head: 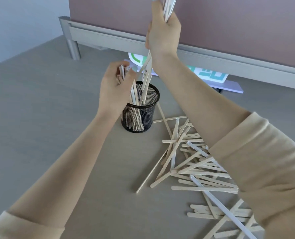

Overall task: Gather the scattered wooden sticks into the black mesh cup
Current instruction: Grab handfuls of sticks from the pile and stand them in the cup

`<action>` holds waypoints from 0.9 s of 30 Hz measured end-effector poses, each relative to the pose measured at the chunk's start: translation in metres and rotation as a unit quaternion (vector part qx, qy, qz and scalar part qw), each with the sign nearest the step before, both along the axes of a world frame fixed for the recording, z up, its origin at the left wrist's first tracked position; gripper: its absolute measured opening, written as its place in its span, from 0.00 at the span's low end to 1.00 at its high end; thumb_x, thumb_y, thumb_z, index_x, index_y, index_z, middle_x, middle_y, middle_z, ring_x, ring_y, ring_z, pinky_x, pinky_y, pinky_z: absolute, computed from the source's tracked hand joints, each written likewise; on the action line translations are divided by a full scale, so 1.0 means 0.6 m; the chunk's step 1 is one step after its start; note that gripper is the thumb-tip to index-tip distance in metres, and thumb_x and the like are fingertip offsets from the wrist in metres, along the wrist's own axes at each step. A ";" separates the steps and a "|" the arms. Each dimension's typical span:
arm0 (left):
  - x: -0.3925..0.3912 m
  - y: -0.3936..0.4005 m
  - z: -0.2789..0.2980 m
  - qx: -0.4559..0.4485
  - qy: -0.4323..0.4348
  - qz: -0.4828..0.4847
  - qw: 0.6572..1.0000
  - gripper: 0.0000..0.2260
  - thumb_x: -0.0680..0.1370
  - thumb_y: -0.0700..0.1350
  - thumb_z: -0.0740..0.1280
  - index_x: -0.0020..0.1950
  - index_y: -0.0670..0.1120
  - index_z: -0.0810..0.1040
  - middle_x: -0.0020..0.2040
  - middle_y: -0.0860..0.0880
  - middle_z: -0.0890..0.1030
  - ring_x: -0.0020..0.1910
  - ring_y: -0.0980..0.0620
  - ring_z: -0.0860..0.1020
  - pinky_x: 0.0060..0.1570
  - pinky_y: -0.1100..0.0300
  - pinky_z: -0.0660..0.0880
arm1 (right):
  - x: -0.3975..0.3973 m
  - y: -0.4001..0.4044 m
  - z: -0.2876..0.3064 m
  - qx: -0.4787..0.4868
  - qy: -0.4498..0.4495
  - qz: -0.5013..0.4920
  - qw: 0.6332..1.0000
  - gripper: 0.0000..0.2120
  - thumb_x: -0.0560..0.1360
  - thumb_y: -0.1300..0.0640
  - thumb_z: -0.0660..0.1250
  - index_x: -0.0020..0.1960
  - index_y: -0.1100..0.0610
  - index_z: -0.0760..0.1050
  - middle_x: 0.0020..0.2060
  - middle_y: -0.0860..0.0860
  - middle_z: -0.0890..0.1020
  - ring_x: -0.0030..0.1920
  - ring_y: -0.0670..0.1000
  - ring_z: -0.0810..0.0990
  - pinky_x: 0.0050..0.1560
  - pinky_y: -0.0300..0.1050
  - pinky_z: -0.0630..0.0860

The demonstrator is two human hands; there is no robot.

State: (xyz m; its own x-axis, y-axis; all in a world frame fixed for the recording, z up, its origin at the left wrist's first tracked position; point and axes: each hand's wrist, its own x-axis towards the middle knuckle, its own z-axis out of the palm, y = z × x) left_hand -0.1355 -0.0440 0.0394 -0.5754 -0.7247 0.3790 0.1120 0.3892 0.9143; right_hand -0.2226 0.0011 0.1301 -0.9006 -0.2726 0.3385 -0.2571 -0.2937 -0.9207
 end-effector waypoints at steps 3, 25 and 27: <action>0.002 0.008 0.000 -0.039 -0.014 -0.032 0.999 0.12 0.75 0.50 0.65 0.56 0.48 0.76 0.47 0.57 0.77 0.45 0.61 0.74 0.45 0.73 0.69 | 0.004 0.002 -0.007 0.006 -0.003 -0.008 1.000 0.21 0.75 0.53 0.62 0.33 0.53 0.51 0.28 0.51 0.55 0.33 0.54 0.53 0.31 0.47 0.54; 0.026 0.069 0.042 -0.189 0.125 -0.036 0.973 0.25 0.75 0.53 0.55 0.65 0.37 0.65 0.61 0.46 0.71 0.60 0.48 0.72 0.60 0.55 0.70 | 0.064 0.102 -0.078 0.246 0.045 0.184 0.951 0.11 0.75 0.65 0.57 0.33 0.60 0.67 0.22 0.52 0.72 0.20 0.45 0.69 0.22 0.32 0.67; 0.029 0.077 0.064 -0.180 0.163 -0.026 0.970 0.17 0.78 0.47 0.54 0.64 0.39 0.66 0.60 0.47 0.72 0.57 0.53 0.72 0.60 0.62 0.68 | 0.066 0.106 -0.079 0.279 0.067 0.186 0.940 0.13 0.74 0.63 0.57 0.31 0.58 0.67 0.17 0.45 0.71 0.18 0.43 0.69 0.22 0.31 0.66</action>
State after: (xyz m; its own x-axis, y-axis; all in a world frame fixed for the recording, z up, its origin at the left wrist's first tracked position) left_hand -0.1180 0.0023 0.0777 -0.4149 -0.4851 0.7697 0.4007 0.6621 0.6333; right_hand -0.1827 0.0644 0.0826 -0.6667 -0.7294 0.1529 -0.3567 0.1321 -0.9248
